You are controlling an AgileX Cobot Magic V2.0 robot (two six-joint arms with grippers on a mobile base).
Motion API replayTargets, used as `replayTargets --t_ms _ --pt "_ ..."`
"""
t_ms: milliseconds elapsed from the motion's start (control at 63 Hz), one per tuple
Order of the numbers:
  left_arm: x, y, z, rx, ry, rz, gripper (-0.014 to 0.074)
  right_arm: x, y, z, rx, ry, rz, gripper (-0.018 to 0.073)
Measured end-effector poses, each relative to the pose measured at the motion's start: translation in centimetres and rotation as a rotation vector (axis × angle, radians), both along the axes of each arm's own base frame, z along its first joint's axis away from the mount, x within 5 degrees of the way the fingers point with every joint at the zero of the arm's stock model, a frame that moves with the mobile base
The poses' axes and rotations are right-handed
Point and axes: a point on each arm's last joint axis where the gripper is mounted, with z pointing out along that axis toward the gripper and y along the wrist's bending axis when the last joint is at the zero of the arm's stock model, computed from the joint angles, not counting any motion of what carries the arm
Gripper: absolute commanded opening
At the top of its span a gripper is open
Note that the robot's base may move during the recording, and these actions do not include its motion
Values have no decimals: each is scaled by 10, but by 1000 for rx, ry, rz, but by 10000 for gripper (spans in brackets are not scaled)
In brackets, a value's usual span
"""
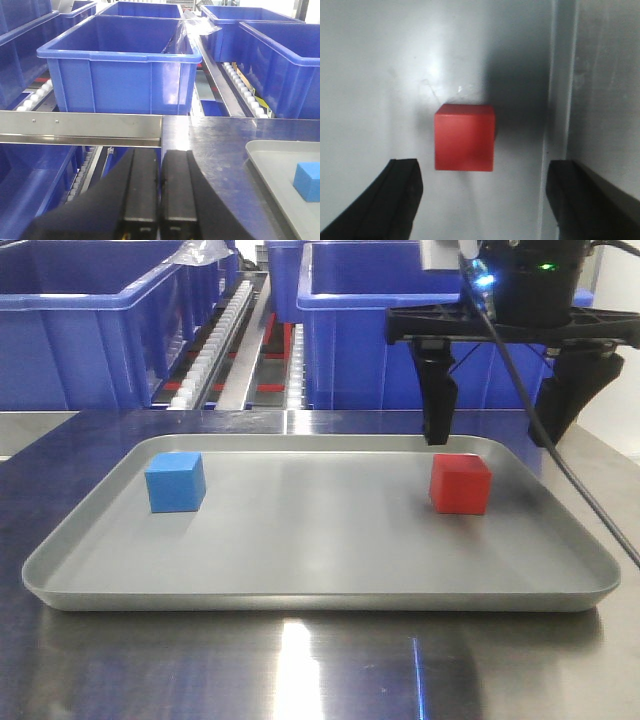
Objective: Sort and place red and blue blocks on shelf
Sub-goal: 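Lower the open right gripper over the red cube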
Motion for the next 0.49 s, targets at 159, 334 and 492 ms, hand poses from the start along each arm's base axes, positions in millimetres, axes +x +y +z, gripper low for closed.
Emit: replayTargets --t_ms 159,334,492 --pt "0 0 0 0 0 0 126 1 1 -2 -3 5 3 624" --pt "0 0 0 0 0 0 126 4 3 -9 -10 15 3 624" --pt "0 0 0 0 0 0 126 3 8 -10 -6 0 17 624"
